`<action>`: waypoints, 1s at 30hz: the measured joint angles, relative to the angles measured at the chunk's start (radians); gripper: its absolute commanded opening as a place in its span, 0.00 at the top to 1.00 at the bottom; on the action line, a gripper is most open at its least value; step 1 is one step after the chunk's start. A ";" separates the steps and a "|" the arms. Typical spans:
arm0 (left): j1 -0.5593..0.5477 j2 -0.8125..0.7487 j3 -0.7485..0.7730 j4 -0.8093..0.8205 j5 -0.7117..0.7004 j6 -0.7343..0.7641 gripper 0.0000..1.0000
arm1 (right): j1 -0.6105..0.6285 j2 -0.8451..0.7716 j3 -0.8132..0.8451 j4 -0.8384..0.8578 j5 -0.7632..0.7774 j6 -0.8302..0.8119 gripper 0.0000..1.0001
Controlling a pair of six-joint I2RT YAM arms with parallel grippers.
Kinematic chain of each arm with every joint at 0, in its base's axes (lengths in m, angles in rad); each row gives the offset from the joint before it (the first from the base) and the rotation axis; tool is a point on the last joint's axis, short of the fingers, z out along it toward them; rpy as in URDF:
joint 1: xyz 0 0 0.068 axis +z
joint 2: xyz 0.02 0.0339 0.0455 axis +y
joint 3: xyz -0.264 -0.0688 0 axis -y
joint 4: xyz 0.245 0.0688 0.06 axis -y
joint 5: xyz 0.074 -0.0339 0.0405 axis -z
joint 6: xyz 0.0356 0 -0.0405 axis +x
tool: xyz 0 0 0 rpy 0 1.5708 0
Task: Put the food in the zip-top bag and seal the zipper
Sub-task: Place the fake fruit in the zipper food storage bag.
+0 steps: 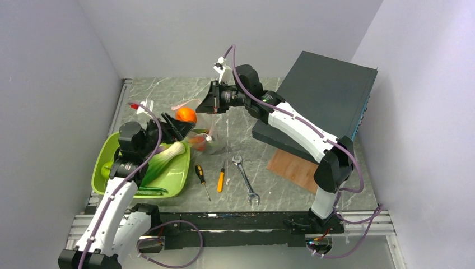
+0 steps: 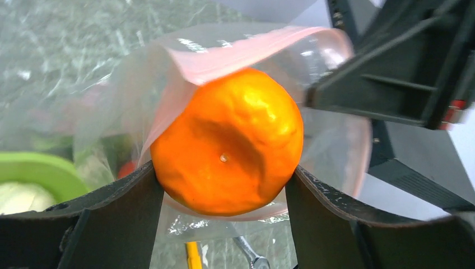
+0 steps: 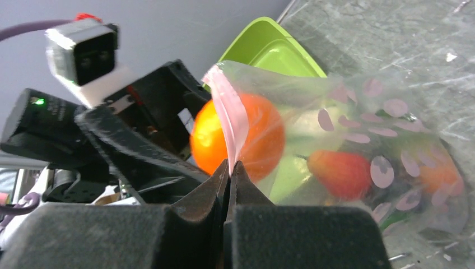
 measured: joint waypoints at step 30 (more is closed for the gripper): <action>-0.008 0.113 0.424 -0.657 -0.129 -0.080 0.22 | 0.003 0.000 0.000 0.031 -0.040 0.007 1.00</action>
